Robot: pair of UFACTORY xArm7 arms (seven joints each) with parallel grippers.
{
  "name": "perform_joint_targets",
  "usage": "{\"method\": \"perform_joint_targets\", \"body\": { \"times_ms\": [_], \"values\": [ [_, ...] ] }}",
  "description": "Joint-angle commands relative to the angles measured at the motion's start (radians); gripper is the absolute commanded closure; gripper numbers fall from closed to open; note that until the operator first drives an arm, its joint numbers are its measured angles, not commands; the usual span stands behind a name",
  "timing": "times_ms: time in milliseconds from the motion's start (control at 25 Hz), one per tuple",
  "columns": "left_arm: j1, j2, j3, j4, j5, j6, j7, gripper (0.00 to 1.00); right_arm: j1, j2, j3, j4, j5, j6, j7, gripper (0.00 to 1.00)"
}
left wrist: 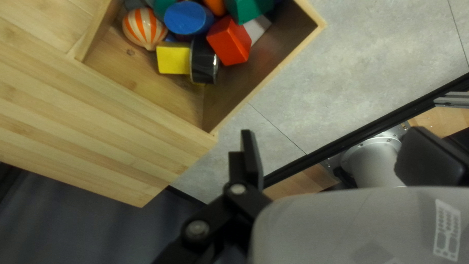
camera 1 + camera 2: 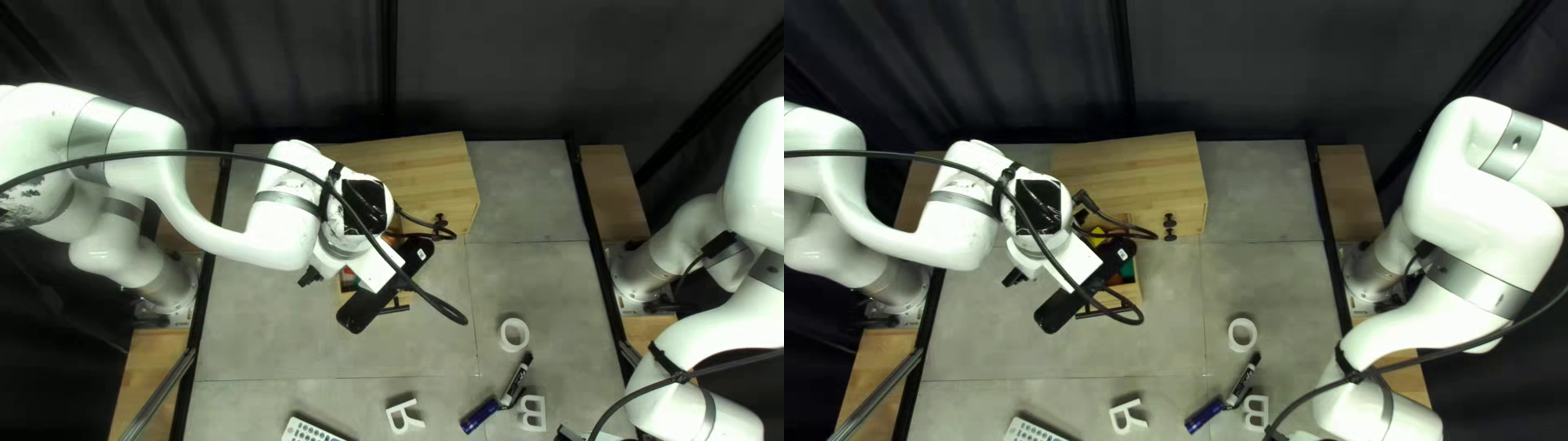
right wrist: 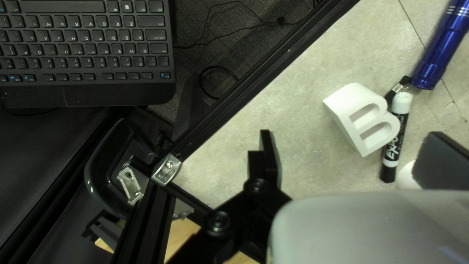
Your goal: Open drawers and place objects into drawer and close
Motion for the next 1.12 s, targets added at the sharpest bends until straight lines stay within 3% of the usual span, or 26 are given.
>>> {"method": "perform_joint_targets", "body": {
  "times_ms": [40,440,600,680,920,1120],
  "values": [
    [0.018,0.053,0.018,0.052,0.013,-0.019,0.005,0.00,0.000,0.000,0.000,0.000,0.000,0.000,0.000,0.00],
    [-0.007,-0.012,-0.003,-0.019,0.069,-0.114,-0.575,0.00,0.000,0.000,0.000,0.000,0.000,0.000,0.000,0.00],
    [-0.044,-0.037,-0.049,-0.086,0.140,-0.165,-0.827,0.00,0.000,0.000,0.000,0.000,0.000,0.000,0.000,0.00],
    [-0.073,0.018,-0.077,-0.070,0.209,-0.169,-0.921,0.00,0.000,0.000,0.000,0.000,0.000,0.000,0.000,0.00],
    [-0.138,0.177,-0.106,-0.008,0.339,-0.212,-1.045,0.00,0.000,0.000,0.000,0.000,0.000,0.000,0.000,0.00],
    [-0.164,0.203,-0.116,0.015,0.397,-0.198,-1.053,0.00,0.000,0.000,0.000,0.000,0.000,0.000,0.000,0.00]
  ]
}}
